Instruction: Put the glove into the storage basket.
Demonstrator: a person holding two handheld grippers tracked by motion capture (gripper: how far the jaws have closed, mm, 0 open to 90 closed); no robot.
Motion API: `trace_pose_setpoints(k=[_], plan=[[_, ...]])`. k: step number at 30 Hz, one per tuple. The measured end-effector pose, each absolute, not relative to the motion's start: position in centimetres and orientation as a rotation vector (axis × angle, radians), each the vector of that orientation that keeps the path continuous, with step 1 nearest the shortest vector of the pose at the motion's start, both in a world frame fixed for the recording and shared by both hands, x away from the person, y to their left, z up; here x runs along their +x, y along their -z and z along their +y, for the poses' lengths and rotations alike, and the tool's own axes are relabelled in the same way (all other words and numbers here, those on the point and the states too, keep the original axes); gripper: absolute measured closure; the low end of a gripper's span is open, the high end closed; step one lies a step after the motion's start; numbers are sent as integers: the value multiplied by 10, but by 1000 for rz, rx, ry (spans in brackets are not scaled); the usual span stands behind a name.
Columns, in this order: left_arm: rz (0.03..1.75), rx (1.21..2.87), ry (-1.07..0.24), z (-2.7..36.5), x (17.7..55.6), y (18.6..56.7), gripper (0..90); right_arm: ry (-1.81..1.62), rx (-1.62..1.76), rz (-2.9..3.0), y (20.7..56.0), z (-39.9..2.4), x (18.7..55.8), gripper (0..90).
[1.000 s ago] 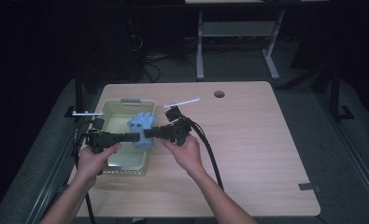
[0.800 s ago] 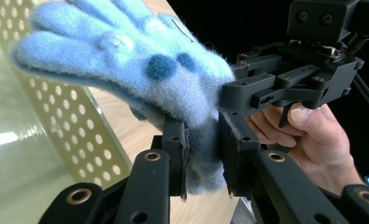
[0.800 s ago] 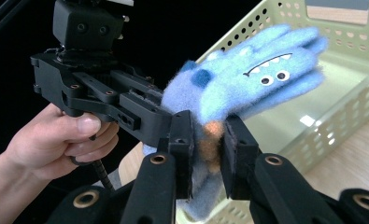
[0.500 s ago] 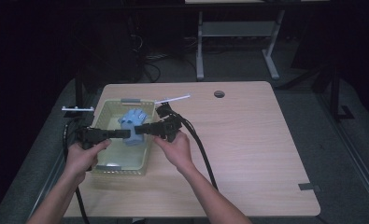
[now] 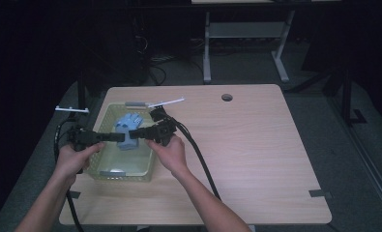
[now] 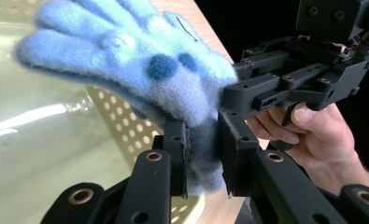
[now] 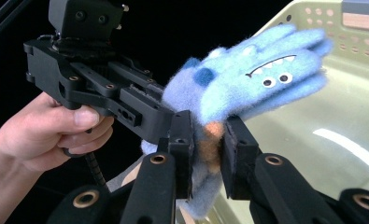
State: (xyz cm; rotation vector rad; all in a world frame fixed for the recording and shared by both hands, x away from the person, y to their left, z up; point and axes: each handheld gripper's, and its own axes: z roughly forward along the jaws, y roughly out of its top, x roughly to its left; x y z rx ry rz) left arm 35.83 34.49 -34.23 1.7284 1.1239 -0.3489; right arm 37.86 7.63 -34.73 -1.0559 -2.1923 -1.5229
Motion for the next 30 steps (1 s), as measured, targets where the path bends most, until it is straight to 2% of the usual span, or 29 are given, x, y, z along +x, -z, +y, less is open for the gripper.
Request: trace_pose_setpoints(k=[30], plan=[[1256, 1893, 309, 357, 377, 365, 744, 1384, -1108, -2204, 389, 109, 399, 754]])
